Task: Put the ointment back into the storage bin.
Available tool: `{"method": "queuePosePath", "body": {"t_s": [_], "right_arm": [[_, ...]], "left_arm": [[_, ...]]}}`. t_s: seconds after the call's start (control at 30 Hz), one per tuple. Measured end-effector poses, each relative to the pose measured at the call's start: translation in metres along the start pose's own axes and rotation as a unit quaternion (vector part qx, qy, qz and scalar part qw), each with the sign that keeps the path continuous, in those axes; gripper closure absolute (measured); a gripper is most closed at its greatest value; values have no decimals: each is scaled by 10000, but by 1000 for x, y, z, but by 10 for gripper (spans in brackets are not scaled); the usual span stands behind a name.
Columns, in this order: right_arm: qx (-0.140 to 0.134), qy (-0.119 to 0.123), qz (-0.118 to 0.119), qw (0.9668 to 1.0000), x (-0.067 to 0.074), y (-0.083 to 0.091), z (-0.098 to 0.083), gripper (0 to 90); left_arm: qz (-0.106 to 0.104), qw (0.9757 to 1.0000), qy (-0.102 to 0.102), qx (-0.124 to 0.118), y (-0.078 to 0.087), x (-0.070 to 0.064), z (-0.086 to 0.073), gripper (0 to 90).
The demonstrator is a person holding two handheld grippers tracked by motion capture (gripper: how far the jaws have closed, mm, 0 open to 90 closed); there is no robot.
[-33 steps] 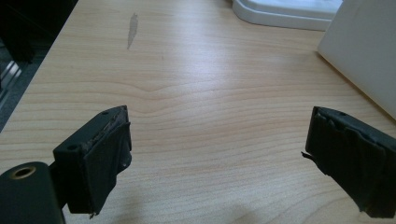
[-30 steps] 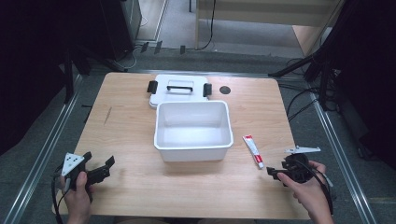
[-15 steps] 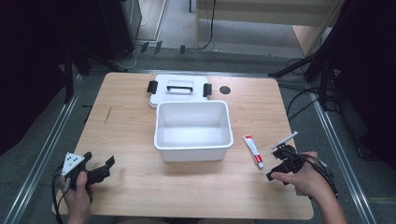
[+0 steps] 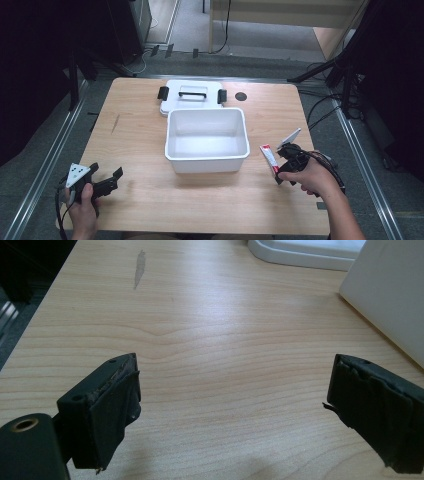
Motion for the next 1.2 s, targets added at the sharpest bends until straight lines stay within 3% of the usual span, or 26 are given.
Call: {"method": "queuePosePath", "body": {"t_s": [0.37,0.53,0.77,1.2], "right_arm": [[-145,-318,-28,9994,2,-8,21,536],[-64,-248,-246,9994,4,-16,29,580],[-2,-379,-324,9988,6,-20,37,633],[67,-300,-435,9986,7,-29,43,683]], "left_arm": [[-4,10000,3,4,0,0,0,78],[-9,10000,9,3,0,0,0,78],[-14,10000,13,5,0,0,0,79],[-14,10000,6,7,0,0,0,79]]}}
Point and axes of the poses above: each handheld gripper's, and its own axes: y roughly backward along the jaws, z roughly out of its top, x roughly to its left, the point moved 2 cm from there along -y, roughly forward along the jaws, and after that the axes turned 8 degrees about -x, right-handed, at the moved point
